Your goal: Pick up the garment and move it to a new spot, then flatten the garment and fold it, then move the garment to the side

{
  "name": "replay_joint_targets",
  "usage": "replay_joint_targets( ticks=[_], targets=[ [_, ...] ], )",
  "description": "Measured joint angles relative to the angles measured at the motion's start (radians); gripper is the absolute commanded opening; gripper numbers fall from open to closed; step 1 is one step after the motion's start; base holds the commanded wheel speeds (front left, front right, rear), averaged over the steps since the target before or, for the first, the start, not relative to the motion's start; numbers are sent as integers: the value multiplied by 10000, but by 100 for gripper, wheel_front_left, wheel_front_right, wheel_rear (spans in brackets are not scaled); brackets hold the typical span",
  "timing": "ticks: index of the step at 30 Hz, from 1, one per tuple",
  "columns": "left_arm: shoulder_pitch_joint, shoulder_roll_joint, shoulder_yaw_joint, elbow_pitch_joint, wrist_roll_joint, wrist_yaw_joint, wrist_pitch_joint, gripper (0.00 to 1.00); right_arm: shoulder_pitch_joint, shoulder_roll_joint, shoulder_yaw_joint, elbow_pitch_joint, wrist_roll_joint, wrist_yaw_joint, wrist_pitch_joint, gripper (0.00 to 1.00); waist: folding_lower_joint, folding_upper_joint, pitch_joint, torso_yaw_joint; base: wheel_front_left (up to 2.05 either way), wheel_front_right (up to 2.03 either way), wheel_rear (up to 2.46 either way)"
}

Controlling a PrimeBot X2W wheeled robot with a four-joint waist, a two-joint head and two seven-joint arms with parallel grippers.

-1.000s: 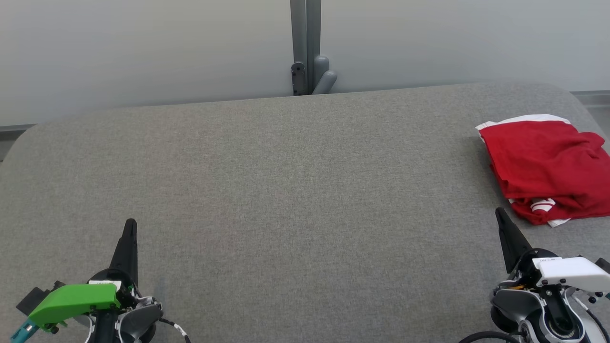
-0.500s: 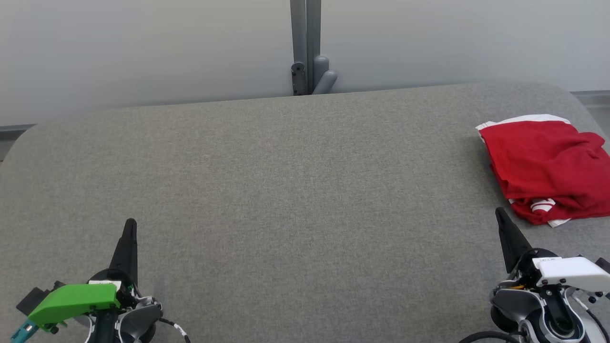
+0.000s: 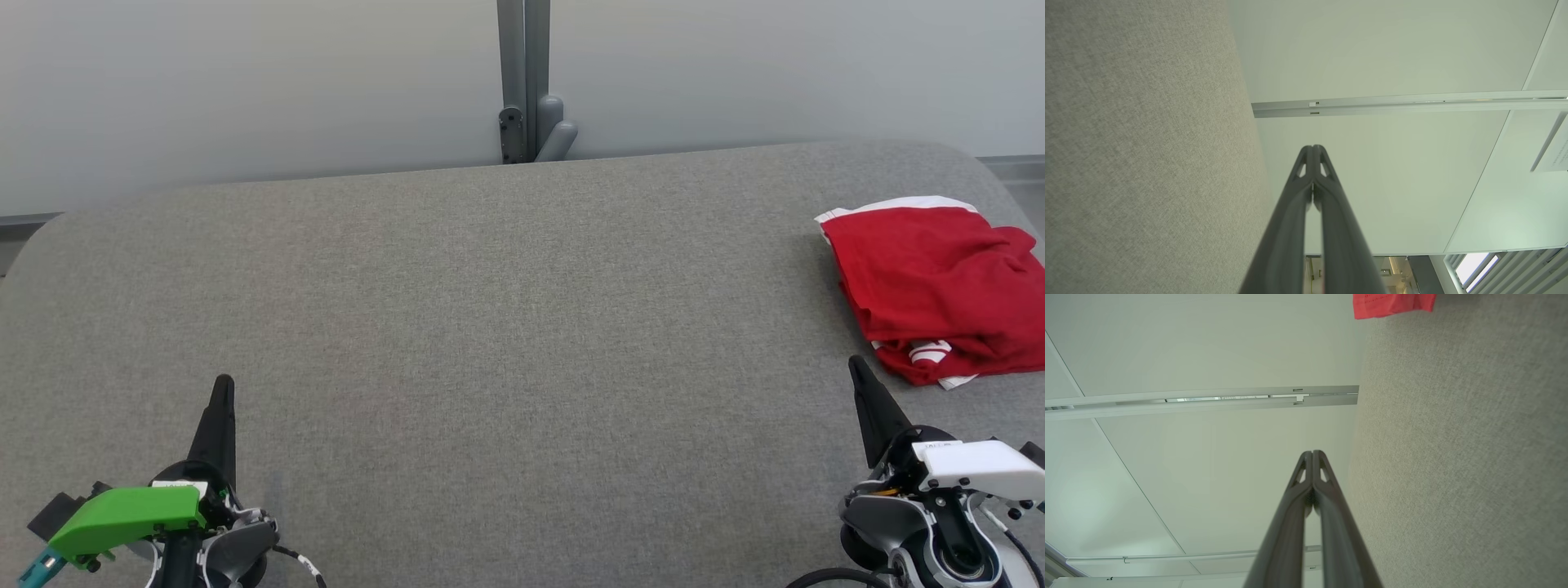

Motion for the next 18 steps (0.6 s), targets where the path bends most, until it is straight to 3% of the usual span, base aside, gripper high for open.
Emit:
replay_joint_targets(
  ticks=[18],
  targets=[
    [0,0,0,-2,0,0,0,0,0,0,0,-2,0,0,0,0,0,0,0,0,0,0,0]
  ],
)
